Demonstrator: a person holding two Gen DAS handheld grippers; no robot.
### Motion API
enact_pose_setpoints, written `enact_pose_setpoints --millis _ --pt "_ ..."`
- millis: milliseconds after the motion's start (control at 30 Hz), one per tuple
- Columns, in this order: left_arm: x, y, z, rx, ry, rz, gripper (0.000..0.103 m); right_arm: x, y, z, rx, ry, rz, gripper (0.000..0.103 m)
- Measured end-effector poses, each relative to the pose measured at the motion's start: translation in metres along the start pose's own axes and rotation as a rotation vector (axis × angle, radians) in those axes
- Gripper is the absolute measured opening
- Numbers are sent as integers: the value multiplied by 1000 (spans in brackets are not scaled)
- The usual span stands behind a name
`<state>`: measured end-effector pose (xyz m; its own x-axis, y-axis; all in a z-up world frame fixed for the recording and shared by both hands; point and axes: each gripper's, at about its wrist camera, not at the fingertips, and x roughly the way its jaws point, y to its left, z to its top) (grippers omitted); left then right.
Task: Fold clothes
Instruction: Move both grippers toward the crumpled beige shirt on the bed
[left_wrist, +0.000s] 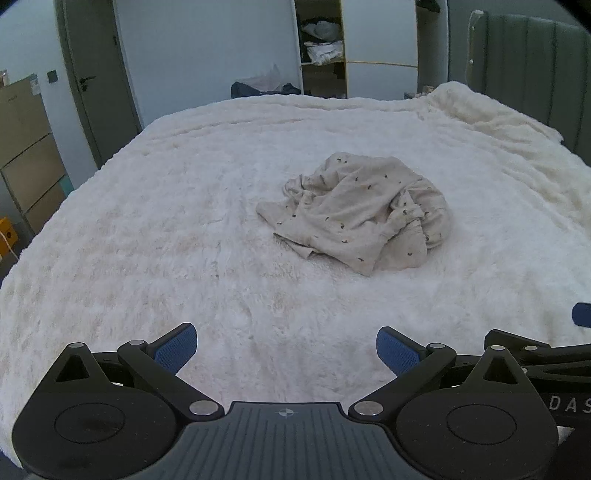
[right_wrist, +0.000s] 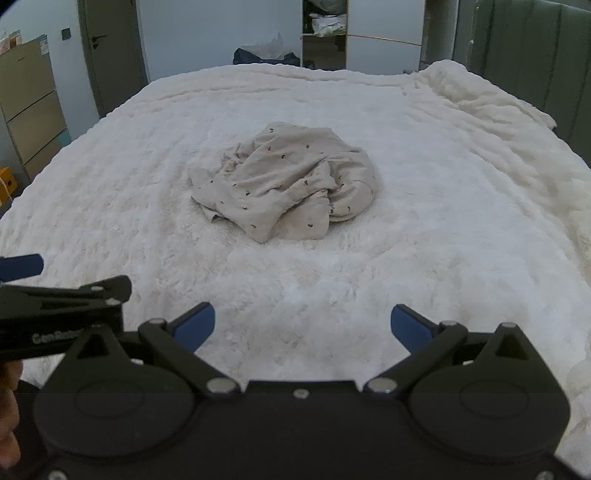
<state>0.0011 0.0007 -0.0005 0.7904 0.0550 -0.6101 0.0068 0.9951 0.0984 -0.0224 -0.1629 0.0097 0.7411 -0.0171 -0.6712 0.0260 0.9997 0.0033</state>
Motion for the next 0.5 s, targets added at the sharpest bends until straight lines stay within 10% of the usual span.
enact_pose_setpoints --millis 267,500 --pt "83 -3 37 16 140 -35 103 36 -2 32 -15 68 -38 103" --pt "175 -28 76 13 85 -46 103 123 -25 67 22 100 -32 103"
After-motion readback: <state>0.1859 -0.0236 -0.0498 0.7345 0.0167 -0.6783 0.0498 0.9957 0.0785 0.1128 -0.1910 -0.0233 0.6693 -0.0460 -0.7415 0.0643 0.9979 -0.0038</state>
